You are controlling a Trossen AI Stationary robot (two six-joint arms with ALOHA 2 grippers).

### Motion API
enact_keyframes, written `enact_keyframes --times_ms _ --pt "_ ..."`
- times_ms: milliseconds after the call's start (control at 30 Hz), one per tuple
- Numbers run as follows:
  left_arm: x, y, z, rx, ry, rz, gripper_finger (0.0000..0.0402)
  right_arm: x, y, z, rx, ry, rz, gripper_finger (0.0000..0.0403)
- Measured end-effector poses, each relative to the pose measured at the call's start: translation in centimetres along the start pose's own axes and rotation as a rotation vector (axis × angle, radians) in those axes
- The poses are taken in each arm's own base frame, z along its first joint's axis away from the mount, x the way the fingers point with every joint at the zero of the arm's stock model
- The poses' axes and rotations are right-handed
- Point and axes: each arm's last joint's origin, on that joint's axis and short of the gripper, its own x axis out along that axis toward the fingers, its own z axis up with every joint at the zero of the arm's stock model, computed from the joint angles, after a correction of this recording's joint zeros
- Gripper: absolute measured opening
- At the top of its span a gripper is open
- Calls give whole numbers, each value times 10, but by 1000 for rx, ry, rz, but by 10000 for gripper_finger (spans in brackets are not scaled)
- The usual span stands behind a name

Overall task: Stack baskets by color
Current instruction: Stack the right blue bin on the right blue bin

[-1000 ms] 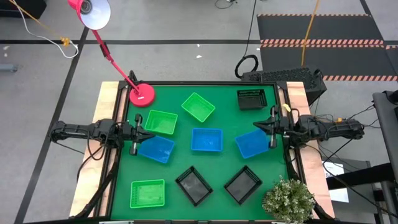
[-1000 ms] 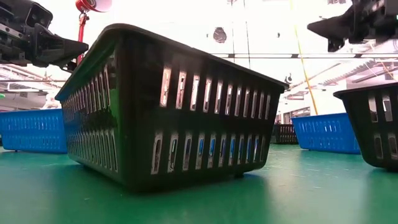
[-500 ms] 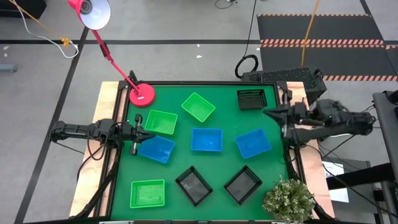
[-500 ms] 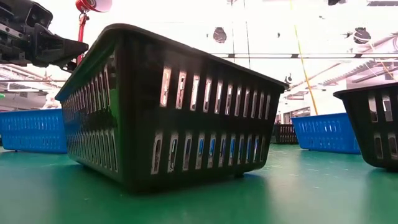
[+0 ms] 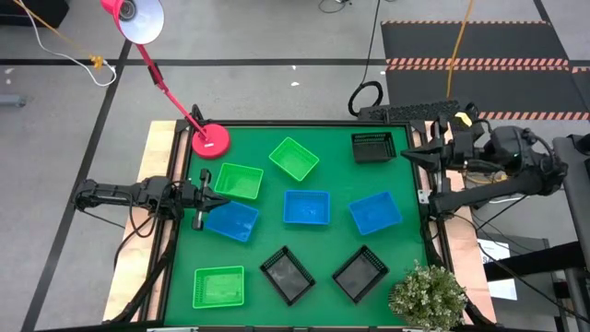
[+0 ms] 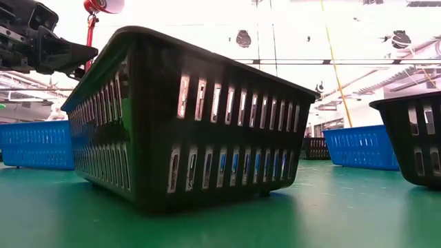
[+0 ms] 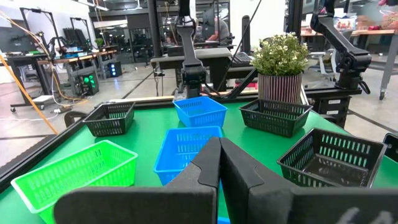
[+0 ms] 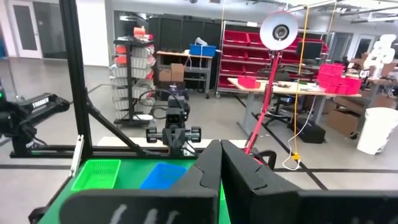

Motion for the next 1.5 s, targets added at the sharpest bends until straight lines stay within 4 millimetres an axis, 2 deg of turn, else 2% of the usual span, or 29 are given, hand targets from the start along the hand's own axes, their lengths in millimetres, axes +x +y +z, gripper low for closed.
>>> enact_keyframes --times_ms 500,867,1133,1333,1500 --pt "0 0 0 -3 0 0 8 30 4 40 -6 32 2 0" --pt "0 0 1 -3 -17 4 8 55 9 37 22 99 5 0" --pt "-1 1 11 -75 -117 5 5 57 10 37 -23 101 6 0" --pt "-3 2 34 -105 -134 3 2 58 10 36 -32 103 5 0" --pt "-5 5 67 -98 -96 10 2 57 9 37 -33 101 2 0"
